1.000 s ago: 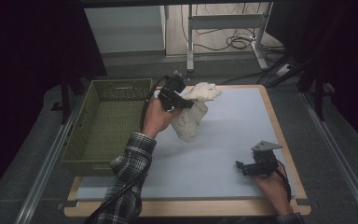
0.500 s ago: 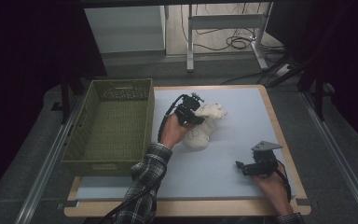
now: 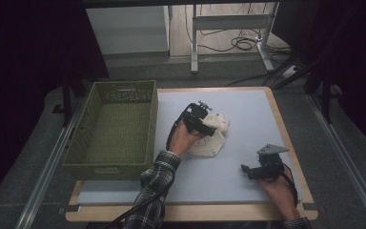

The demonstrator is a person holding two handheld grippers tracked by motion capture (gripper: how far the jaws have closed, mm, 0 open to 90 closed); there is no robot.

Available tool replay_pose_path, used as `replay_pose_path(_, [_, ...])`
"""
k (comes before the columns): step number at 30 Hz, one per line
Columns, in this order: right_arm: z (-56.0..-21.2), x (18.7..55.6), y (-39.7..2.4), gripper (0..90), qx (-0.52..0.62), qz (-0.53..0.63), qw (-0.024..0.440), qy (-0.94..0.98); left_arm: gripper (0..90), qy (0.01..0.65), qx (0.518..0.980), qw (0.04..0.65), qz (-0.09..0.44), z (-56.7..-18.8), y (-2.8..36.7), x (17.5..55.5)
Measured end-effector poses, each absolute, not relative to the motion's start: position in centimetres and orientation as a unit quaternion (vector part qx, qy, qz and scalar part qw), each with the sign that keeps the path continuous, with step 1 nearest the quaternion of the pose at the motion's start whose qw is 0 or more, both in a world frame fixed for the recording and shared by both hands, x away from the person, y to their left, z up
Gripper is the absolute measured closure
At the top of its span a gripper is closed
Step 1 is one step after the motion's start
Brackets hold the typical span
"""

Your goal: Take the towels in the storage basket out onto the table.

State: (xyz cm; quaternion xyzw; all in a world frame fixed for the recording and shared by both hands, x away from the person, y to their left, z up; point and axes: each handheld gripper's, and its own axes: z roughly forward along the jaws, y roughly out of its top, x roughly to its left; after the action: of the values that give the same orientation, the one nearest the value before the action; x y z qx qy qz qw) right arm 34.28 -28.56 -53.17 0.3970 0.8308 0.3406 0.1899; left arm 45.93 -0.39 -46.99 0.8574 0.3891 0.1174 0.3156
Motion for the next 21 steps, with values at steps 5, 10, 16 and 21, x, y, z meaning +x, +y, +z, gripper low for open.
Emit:
replay_pose_path(5, [-53.2, 34.3, -28.6, 7.9, 0.397, 0.34, 0.189, 0.831, 10.8, 0.386, 0.854, 0.325, 0.13, -45.2, 0.8, 44.2])
replay_pose_path(10, [-53.1, 34.3, -28.6, 8.2, 0.397, 0.34, 0.188, 0.832, 10.8, 0.383, 0.854, 0.328, 0.129, -44.6, 2.0, 42.2])
replay_pose_path(16, [-52.7, 34.8, -28.7, 19.8, 0.387, 0.344, 0.178, 0.837, 13.8, 0.393, 0.845, 0.339, 0.127, -45.3, 3.6, 39.6])
replay_pose_path(21, [-51.7, 36.3, -28.4, 38.4, 0.379, 0.366, 0.156, 0.835, 21.3, 0.404, 0.838, 0.342, 0.132, -46.9, 4.4, 37.7])
